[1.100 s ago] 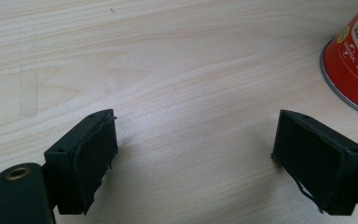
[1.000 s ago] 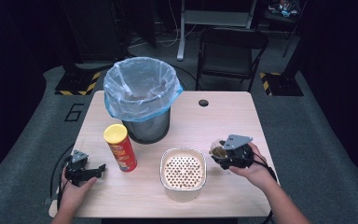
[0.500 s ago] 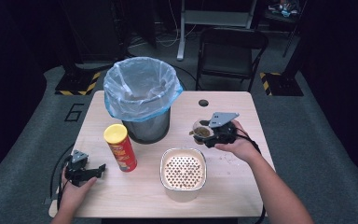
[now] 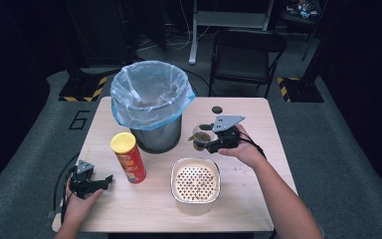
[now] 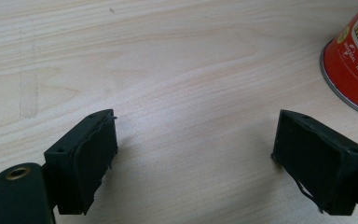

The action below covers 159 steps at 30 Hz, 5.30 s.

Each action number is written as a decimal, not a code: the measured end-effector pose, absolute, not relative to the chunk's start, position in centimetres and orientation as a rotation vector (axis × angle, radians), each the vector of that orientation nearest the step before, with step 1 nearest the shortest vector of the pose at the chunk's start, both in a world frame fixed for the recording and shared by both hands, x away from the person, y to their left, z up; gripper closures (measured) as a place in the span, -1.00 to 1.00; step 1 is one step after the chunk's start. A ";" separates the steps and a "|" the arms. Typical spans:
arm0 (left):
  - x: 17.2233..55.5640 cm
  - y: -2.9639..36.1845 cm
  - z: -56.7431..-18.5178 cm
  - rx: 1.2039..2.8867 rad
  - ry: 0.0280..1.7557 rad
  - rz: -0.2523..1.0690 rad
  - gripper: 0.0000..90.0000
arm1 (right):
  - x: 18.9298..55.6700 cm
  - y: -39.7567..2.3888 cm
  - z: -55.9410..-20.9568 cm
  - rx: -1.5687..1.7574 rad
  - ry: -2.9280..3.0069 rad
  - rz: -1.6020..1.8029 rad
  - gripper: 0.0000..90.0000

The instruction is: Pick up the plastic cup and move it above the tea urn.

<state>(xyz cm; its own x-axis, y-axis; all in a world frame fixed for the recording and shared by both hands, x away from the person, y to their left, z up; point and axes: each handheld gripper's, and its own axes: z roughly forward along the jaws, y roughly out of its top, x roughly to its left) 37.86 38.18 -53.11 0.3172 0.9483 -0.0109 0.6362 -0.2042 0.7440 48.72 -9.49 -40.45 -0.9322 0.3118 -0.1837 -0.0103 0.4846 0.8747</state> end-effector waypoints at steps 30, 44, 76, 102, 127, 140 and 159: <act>37.9 38.2 -53.1 1.934 1.397 0.615 -0.71 | 45.1 -6.3 -39.7 -0.116 2.199 1.269 -0.17; 37.9 38.2 -53.1 1.934 1.398 0.614 -0.71 | 41.2 -5.7 -40.4 -0.240 1.923 1.065 -0.17; 37.9 38.2 -53.1 1.934 1.397 0.615 -0.71 | 36.0 -4.8 -42.6 -0.901 1.214 0.303 -0.17; 37.9 38.2 -53.1 1.932 1.398 0.614 -0.71 | 35.4 -5.1 -41.9 -0.951 1.207 0.293 -0.19; 37.9 38.1 -53.1 1.929 1.400 0.610 -0.71 | 35.0 -5.3 -42.4 -0.908 1.209 0.325 -0.20; 37.9 38.1 -53.1 1.929 1.399 0.610 -0.71 | 35.0 -5.4 -42.1 -0.890 1.210 0.343 -0.21; 37.9 38.1 -53.1 1.928 1.399 0.609 -0.71 | 35.1 -5.4 -39.3 -0.699 1.539 0.600 -0.20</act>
